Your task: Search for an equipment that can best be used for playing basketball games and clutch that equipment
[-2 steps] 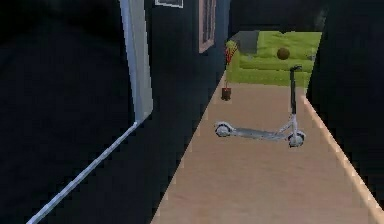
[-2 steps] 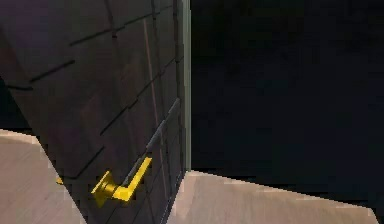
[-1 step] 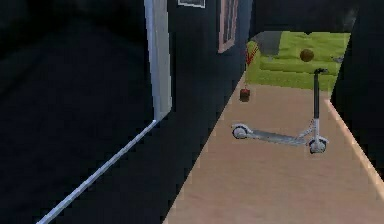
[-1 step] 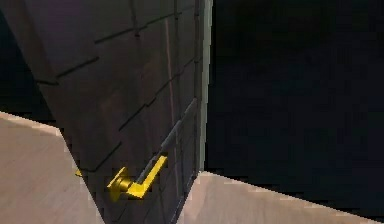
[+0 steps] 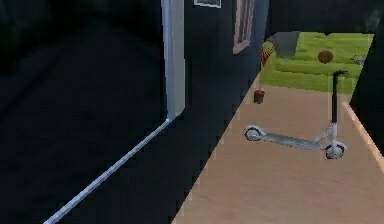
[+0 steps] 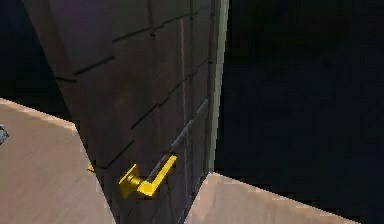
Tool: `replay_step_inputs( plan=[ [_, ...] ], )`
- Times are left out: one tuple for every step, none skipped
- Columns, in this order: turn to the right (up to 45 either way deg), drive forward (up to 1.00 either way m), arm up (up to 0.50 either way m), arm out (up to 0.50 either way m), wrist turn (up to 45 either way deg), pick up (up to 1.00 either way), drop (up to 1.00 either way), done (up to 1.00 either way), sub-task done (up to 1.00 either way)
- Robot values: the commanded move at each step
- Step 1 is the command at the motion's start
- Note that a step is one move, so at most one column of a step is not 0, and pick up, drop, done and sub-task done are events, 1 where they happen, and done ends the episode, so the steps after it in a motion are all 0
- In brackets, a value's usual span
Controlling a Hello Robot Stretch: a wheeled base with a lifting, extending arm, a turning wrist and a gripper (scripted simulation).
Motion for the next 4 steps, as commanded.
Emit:
replay_step_inputs(
  plan=[
    [0.0,0.2,0.0,0.0,0.0,0.0,0.0,0.0,0.0],
    [18.0,0.0,0.0,0.0,0.0,0.0,0.0,0.0,0.0],
    [0.0,0.15,0.0,0.0,0.0,0.0,0.0,0.0,0.0],
    [30.0,0.0,0.0,0.0,0.0,0.0,0.0,0.0,0.0]
  ],
)
